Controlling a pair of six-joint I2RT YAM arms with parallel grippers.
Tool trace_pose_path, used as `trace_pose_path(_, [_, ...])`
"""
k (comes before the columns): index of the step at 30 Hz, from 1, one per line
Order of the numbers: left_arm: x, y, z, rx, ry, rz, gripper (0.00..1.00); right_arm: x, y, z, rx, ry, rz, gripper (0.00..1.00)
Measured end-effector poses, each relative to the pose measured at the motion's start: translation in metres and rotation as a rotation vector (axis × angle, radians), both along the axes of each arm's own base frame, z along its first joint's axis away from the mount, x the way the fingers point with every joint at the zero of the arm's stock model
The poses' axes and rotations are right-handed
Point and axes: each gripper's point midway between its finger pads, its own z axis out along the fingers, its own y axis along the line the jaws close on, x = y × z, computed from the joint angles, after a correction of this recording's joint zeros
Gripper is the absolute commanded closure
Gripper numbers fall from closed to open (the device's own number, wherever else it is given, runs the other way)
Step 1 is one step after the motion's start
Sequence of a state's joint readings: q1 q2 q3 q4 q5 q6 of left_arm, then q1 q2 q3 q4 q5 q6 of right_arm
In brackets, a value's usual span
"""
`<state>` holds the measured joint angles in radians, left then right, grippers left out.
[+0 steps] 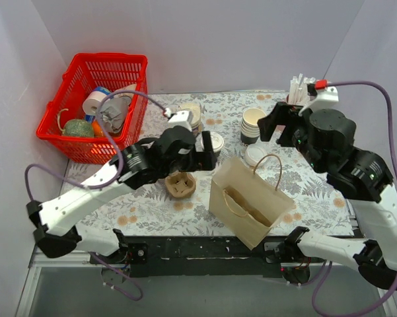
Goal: Pack the takeout coffee
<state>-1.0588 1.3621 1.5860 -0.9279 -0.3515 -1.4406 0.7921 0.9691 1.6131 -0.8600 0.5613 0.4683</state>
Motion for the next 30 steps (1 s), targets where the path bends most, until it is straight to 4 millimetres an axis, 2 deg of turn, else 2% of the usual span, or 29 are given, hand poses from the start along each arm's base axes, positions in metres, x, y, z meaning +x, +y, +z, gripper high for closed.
trace_pose_path(5, [-0.014, 0.056, 0.01, -0.079, -0.062, 0.102, 0.02, 0.034, 0.027, 0.009, -0.085, 0.005, 0.04, 0.07])
trace_pose_path(8, [-0.021, 0.078, 0.009, -0.126, -0.086, 0.136, 0.02, 0.071, 0.039, 0.012, -0.13, 0.018, 0.092, 0.08])
trace_pose_path(9, [-0.023, 0.083, 0.005, -0.128, -0.089, 0.145, 0.02, 0.086, 0.045, 0.009, -0.145, 0.025, 0.14, 0.11])
trace_pose_path(10, [-0.024, 0.088, -0.002, -0.127, -0.088, 0.156, 0.02, 0.097, 0.059, 0.002, -0.161, 0.037, 0.218, 0.11])
trace_pose_path(12, [-0.025, 0.092, -0.013, -0.126, -0.085, 0.163, 0.02, 0.127, 0.066, -0.021, -0.186, 0.083, 0.318, 0.14])
trace_pose_path(17, [-0.034, 0.097, -0.062, -0.098, -0.042, 0.146, 0.02, 0.174, 0.089, -0.106, -0.23, 0.253, 0.537, 0.18])
trace_pose_path(19, [-0.038, 0.1, -0.072, -0.101, -0.036, 0.14, 0.02, 0.184, 0.093, -0.135, -0.239, 0.31, 0.579, 0.2])
trace_pose_path(22, [-0.042, 0.106, -0.069, -0.135, -0.051, 0.139, 0.02, 0.188, 0.101, -0.163, -0.238, 0.36, 0.648, 0.21])
trace_pose_path(27, [-0.043, 0.115, -0.056, -0.191, -0.089, 0.15, 0.02, 0.186, 0.112, -0.184, -0.214, 0.398, 0.714, 0.22])
trace_pose_path(30, [-0.044, 0.12, -0.058, -0.194, -0.095, 0.16, 0.02, 0.183, 0.117, -0.198, -0.214, 0.426, 0.733, 0.22])
